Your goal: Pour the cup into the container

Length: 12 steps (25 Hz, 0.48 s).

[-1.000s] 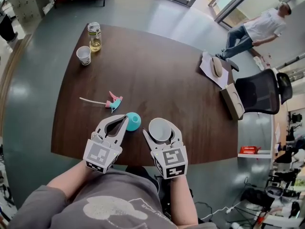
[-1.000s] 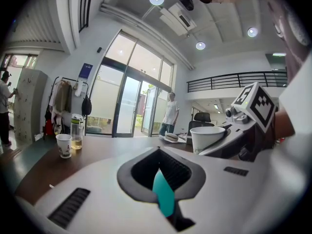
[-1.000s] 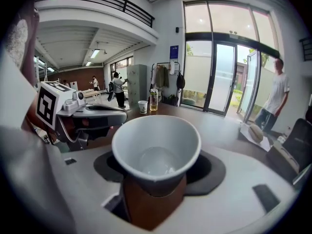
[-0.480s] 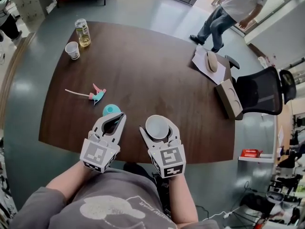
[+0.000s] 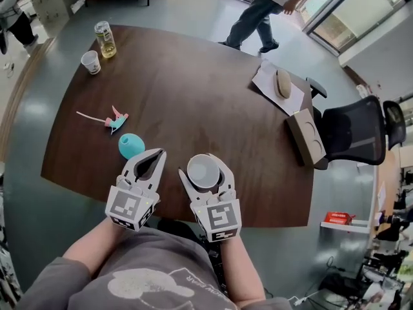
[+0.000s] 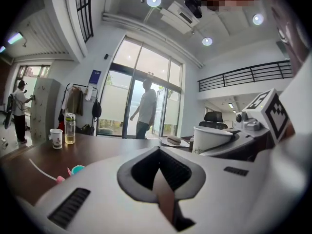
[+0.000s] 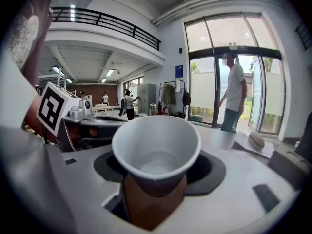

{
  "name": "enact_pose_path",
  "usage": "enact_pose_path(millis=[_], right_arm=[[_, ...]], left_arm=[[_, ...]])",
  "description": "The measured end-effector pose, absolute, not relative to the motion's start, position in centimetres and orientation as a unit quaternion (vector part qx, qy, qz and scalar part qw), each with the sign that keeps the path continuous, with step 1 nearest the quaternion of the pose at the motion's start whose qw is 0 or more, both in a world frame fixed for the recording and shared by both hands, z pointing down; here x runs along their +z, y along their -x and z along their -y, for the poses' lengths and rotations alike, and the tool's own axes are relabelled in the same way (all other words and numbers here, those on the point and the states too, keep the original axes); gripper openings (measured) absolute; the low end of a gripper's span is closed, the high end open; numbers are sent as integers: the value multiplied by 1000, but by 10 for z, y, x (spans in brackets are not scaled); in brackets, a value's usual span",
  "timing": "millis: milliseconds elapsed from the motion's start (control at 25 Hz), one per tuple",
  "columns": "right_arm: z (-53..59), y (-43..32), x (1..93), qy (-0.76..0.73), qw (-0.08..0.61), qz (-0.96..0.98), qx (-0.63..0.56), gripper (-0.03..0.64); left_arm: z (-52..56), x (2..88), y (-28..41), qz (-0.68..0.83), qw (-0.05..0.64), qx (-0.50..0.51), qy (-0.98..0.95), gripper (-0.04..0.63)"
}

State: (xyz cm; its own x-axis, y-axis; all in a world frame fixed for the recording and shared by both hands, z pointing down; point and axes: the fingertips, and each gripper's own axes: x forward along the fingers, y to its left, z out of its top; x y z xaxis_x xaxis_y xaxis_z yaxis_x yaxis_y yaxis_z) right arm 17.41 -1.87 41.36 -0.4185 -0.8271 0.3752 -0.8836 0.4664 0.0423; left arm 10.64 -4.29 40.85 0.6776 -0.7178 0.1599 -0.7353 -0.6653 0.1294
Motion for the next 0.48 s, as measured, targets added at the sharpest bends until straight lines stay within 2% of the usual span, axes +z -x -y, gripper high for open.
enact_pose_path(millis=[480], right_arm=[[33,-179,471,-529,165,824,116,290]], left_arm=[[61,453,-109,421,87,74,-900,6]])
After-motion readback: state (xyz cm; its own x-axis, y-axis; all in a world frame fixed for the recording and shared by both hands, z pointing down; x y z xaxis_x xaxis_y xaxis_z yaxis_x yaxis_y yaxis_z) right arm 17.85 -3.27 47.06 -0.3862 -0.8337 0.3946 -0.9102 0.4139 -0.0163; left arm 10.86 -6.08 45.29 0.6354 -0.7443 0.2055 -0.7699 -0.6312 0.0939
